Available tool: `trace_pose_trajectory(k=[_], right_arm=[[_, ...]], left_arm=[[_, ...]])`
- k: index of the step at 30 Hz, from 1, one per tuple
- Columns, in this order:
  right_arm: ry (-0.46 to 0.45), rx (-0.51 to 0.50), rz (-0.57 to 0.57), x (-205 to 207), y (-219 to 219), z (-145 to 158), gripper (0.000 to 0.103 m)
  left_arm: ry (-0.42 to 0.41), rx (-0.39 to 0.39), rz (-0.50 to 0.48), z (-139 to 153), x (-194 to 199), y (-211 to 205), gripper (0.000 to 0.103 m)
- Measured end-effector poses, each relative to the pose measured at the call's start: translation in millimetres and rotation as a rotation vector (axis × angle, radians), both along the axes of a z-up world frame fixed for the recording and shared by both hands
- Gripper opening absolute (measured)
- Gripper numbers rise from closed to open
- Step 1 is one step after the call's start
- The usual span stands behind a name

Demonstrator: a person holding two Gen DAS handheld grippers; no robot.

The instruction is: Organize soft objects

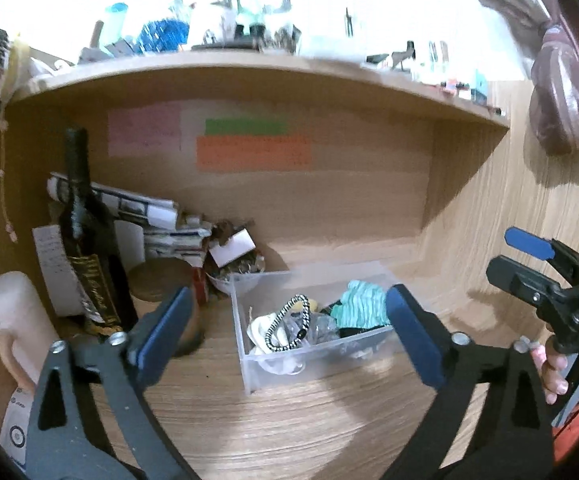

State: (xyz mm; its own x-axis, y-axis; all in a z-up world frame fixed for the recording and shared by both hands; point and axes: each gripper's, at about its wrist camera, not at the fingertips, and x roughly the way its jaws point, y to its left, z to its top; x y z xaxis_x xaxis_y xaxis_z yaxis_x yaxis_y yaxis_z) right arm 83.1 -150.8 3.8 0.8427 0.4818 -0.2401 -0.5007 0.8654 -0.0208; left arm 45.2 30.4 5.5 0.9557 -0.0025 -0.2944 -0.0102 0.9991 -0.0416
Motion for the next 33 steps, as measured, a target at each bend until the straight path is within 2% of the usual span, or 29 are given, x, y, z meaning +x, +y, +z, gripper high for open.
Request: trace_pose_trajectory(k=[16,33], right_arm=[[0.003,0.055,-0.009,-27.2,-7.0,0.6,0.103],[0.043,0.065,0.006,-21.1,-2.8,-8.1,0.103]], left_arm=[[-0.031,0.016,-0.005,-1.5,-25.8,-12.9,0.103],[-0.039,0.049,-0.001,-3.7,-24.3,-24.8,0.103]])
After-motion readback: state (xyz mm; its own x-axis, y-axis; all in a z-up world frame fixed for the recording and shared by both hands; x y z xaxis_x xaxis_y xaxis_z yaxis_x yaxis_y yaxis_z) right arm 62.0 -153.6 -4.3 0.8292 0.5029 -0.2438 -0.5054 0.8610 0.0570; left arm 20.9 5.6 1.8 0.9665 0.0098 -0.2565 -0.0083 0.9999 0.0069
